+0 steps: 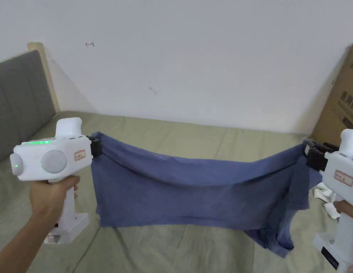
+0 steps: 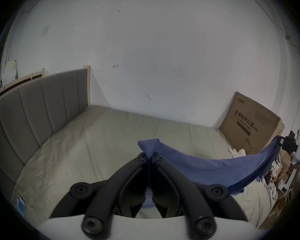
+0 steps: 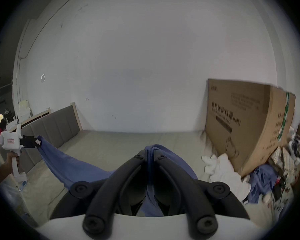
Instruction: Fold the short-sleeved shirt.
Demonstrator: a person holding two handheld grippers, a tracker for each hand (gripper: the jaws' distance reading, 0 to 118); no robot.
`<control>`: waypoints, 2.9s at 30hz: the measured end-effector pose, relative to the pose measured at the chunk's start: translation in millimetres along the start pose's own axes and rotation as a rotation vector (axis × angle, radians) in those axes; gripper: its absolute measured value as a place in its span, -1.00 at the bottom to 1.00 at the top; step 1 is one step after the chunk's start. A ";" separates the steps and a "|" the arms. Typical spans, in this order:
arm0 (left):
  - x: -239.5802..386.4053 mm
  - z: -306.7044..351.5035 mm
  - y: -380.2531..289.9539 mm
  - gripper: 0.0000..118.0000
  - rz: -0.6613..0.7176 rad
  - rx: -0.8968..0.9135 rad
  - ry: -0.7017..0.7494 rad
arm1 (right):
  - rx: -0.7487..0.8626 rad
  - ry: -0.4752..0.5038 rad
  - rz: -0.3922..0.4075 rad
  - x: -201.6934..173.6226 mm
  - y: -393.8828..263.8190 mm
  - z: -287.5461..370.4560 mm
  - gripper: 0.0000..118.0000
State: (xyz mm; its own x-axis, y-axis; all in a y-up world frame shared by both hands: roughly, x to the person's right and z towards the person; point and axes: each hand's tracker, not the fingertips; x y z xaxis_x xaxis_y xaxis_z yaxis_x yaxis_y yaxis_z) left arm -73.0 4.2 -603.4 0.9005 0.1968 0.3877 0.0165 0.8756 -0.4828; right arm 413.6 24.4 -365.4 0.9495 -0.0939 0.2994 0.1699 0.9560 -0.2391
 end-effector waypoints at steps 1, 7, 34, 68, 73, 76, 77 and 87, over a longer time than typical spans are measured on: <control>-2.7 3.4 -13.3 -0.87 0.006 -0.018 -0.004 | -0.015 -0.001 -0.008 0.1 -13.7 5.3 -0.86; -18.4 35.8 -83.7 -0.87 0.009 -0.121 0.034 | -0.096 0.019 -0.080 -1.9 -84.8 51.5 -0.86; -73.9 205.1 -258.5 -0.87 -0.012 -0.332 0.143 | -0.311 0.064 -0.198 -33.8 -239.2 294.1 -0.86; -7.6 234.7 -174.2 0.88 0.034 -0.142 0.093 | -0.207 -0.123 -0.138 -69.1 -145.0 259.3 0.89; 19.2 240.7 -143.8 0.87 -0.030 0.030 0.127 | -0.057 -0.197 -0.014 -96.3 -112.4 265.3 0.89; 36.8 241.2 -142.2 0.85 -0.114 0.097 0.162 | -0.003 -0.225 0.031 -109.4 -106.0 267.8 0.88; 42.7 241.6 -143.9 0.84 -0.146 0.120 0.170 | 0.004 -0.232 0.045 -112.5 -105.1 267.0 0.87; 56.4 240.7 -162.4 -0.92 -0.114 0.123 0.067 | 0.058 -0.246 0.095 -133.0 -113.5 264.0 -0.96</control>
State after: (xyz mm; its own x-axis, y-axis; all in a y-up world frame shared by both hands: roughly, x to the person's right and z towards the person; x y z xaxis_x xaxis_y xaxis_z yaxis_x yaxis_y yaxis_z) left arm -129.5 -20.6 -314.1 0.9227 0.0670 0.3797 0.0708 0.9386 -0.3377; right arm 198.4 1.7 -134.1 0.8665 0.0607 0.4955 0.0611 0.9722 -0.2260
